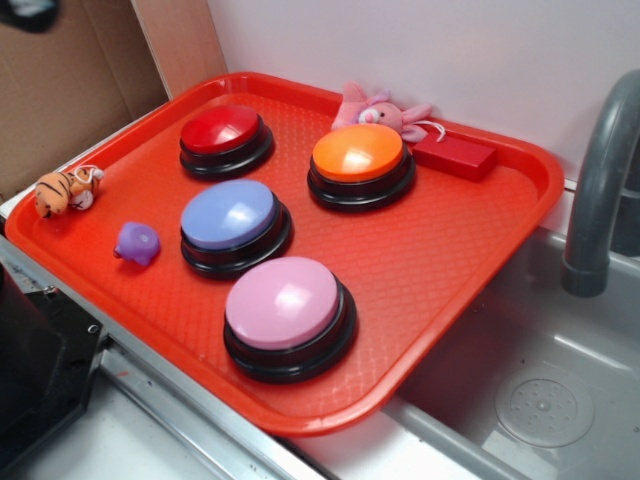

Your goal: Push the red button.

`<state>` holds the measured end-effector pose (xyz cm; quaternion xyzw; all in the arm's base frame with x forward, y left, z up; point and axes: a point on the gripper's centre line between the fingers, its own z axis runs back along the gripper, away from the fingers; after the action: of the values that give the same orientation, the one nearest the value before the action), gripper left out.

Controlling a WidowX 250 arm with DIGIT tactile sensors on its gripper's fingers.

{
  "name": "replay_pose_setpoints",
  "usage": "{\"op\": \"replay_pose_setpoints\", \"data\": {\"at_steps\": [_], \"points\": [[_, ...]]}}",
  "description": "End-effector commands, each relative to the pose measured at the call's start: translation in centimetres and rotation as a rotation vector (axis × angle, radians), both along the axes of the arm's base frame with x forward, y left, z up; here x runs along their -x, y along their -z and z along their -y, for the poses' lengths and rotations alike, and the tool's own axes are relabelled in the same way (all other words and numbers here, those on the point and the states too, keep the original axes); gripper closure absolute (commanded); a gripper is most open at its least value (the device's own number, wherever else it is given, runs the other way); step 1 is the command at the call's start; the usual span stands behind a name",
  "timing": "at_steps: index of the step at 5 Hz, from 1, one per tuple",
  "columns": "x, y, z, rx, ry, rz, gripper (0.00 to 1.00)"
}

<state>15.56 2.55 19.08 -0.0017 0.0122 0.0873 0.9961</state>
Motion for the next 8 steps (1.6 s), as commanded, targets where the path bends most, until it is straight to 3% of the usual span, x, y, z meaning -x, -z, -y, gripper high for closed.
{"op": "replay_pose_setpoints", "data": {"at_steps": [1,4,5,6,8], "points": [[-8.5,4.1,-6.9,-0.146,-0.023,0.128,0.00],[-8.5,4.1,-6.9,-0.146,-0.023,0.128,0.00],[-12.0,7.8,-7.6,-0.185,0.012,0.059,0.00],[-14.2,10.6,-7.5,-0.174,0.038,0.088,0.00],[-13.7,10.4,-7.8,-0.153,0.041,0.020,0.00]]}}
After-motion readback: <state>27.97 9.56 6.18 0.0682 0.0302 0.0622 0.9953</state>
